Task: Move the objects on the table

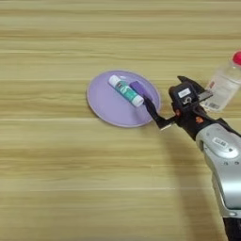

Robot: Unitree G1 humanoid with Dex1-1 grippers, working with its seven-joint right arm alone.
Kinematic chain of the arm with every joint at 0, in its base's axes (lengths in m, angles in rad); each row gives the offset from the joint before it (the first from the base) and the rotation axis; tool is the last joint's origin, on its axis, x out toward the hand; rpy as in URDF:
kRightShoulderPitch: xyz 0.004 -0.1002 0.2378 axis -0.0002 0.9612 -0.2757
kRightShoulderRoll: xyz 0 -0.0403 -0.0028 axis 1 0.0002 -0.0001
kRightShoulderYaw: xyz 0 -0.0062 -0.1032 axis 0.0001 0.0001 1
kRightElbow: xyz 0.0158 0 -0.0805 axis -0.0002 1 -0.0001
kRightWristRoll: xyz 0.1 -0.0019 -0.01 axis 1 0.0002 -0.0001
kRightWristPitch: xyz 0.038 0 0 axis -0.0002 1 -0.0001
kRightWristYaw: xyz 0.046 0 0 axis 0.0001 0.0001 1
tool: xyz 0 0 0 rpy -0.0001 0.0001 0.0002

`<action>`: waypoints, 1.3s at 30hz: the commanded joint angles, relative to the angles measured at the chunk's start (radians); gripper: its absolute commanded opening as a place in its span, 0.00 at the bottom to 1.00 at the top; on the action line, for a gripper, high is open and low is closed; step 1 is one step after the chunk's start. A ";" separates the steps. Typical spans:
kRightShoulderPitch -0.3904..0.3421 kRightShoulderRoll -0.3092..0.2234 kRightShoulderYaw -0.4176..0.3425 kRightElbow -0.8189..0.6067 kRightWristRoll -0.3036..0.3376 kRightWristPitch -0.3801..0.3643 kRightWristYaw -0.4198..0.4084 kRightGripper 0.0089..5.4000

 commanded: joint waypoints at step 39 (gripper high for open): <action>-0.054 -0.023 -0.204 0.327 0.211 0.013 -0.090 0.99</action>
